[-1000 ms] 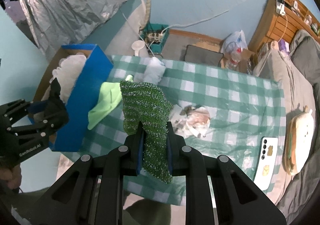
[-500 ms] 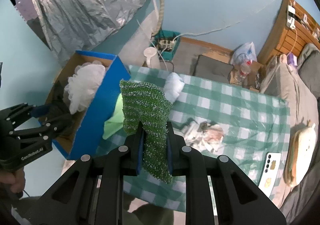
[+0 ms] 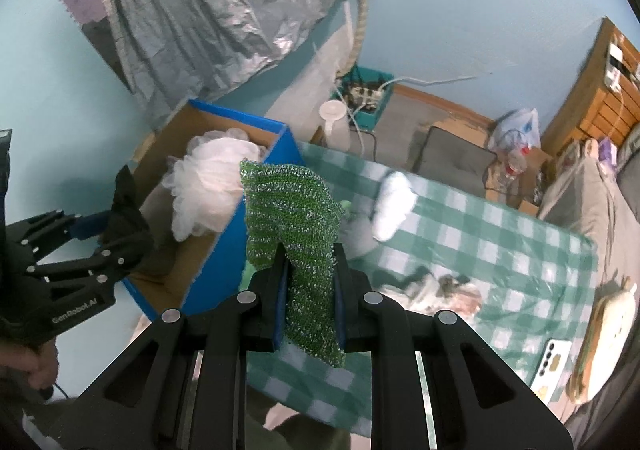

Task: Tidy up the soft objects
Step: 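Lift the green scrubber with the right tool and carry it toward the box, then lower the green scrubber into the box and open the right tool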

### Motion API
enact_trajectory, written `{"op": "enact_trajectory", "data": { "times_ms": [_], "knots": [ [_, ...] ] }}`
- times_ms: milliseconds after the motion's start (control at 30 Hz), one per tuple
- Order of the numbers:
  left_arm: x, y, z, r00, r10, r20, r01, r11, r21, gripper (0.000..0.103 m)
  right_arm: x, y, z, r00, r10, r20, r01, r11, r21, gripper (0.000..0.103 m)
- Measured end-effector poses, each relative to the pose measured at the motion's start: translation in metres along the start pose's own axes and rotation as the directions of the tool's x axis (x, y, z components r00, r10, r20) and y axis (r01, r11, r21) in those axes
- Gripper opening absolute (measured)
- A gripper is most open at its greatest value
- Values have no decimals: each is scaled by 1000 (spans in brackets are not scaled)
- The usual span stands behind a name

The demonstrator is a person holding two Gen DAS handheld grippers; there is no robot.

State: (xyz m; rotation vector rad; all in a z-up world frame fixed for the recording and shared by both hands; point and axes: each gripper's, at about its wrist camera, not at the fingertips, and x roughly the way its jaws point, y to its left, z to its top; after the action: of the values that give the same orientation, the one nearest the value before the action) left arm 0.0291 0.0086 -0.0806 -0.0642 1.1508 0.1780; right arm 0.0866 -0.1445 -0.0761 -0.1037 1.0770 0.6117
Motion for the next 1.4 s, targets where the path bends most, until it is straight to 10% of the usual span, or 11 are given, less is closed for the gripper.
{"op": "enact_trajectory", "data": {
  "times_ms": [1400],
  "knots": [
    [57, 119, -24, 996, 27, -80, -40, 986, -165, 45, 115, 141, 12, 965, 128, -230, -181, 958, -224, 17]
  ]
}}
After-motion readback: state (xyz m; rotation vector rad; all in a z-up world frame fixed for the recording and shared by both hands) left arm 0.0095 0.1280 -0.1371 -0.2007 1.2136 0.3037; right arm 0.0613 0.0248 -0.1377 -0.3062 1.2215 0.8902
